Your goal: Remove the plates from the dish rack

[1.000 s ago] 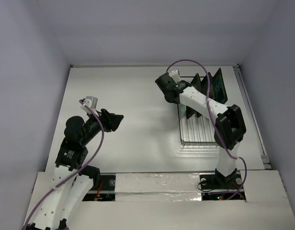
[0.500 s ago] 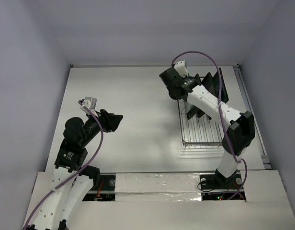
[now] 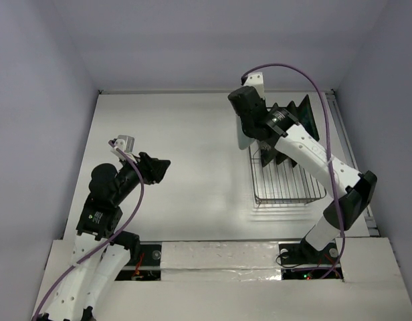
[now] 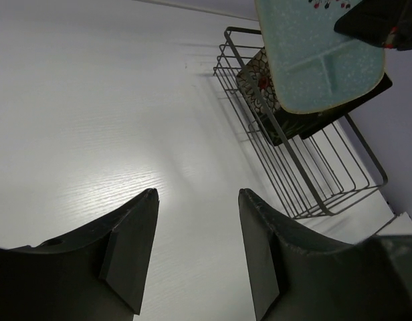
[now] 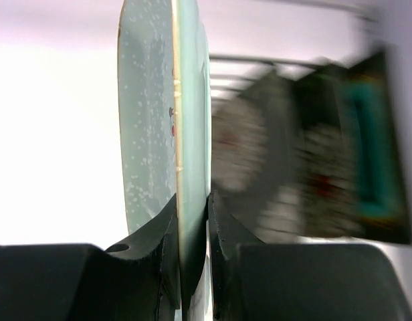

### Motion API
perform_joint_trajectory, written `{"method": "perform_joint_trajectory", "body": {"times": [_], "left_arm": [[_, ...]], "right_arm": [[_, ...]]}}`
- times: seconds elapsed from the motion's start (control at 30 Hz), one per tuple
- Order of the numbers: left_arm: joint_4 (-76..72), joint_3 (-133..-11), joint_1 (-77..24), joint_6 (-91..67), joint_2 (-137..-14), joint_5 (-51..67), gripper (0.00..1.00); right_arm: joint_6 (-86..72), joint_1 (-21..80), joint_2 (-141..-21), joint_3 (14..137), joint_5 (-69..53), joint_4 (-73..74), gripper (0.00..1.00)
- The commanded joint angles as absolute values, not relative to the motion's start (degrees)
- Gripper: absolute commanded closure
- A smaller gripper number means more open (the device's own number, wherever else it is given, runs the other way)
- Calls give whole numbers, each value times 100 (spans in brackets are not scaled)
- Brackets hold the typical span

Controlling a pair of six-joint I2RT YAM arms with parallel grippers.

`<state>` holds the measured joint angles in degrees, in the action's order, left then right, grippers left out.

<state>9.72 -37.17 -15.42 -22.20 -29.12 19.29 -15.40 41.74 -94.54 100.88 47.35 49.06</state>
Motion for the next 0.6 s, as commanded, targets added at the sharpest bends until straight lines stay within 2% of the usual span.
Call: {"method": "perform_joint_trajectory", "body": {"times": [0.0, 0.13, 0.33, 0.57], "left_arm": [[975, -3893, -1573, -2197, -2883, 1671, 53], [1090, -4007, -1573, -2197, -2883, 1337, 54], [1344, -4262, -1573, -2039, -2927, 862, 58], [1415, -4245, -1679, -2039, -2637, 334, 59]], "right_arm": [[-1941, 4446, -9219, 10056, 3466, 3184, 100], [-2495, 4631, -9702, 10046, 2218, 2069, 100], [-3426, 4737, -10800, 10406, 1101, 943, 100], [-4349, 4966, -12145, 11258, 475, 290, 100]]}}
